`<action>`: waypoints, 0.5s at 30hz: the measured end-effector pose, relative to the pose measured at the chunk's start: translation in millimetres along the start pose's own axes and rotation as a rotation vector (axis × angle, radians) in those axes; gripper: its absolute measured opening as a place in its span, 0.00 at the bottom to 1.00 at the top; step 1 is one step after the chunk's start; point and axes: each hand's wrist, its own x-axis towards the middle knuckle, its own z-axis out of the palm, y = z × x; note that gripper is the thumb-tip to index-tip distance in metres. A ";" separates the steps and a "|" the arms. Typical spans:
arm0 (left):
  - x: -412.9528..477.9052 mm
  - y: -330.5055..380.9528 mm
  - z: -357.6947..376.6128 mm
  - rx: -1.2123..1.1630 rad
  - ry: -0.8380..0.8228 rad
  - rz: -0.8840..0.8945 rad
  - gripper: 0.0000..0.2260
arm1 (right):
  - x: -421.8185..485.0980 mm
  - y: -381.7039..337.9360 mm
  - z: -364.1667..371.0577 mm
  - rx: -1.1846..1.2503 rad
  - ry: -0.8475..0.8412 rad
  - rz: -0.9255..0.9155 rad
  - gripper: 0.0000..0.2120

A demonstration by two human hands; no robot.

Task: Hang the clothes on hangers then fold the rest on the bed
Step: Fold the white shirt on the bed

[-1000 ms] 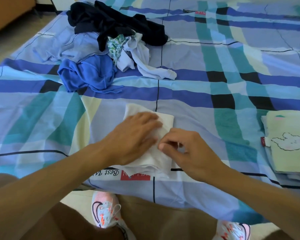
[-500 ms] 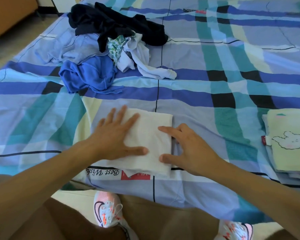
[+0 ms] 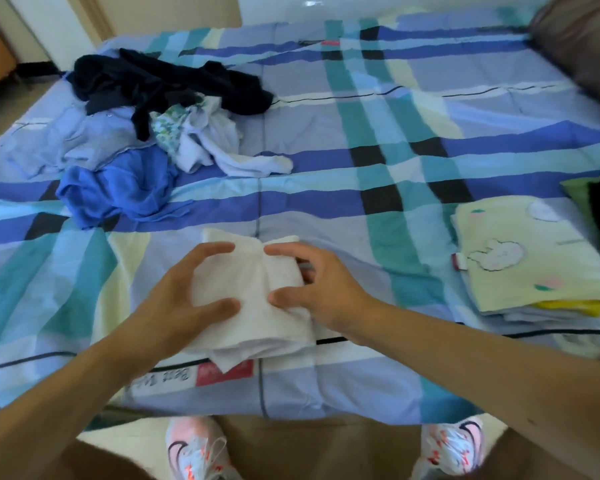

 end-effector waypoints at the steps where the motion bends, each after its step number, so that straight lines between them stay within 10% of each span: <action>1: 0.3 9.4 5.4 -0.034 0.029 -0.002 0.30 | -1.5 -8.4 -8.5 -0.035 0.038 -0.022 0.29; 15: 72.7 191.0 213.1 -0.159 -0.129 0.315 0.42 | -97.3 -42.6 -271.0 -0.454 0.532 0.020 0.31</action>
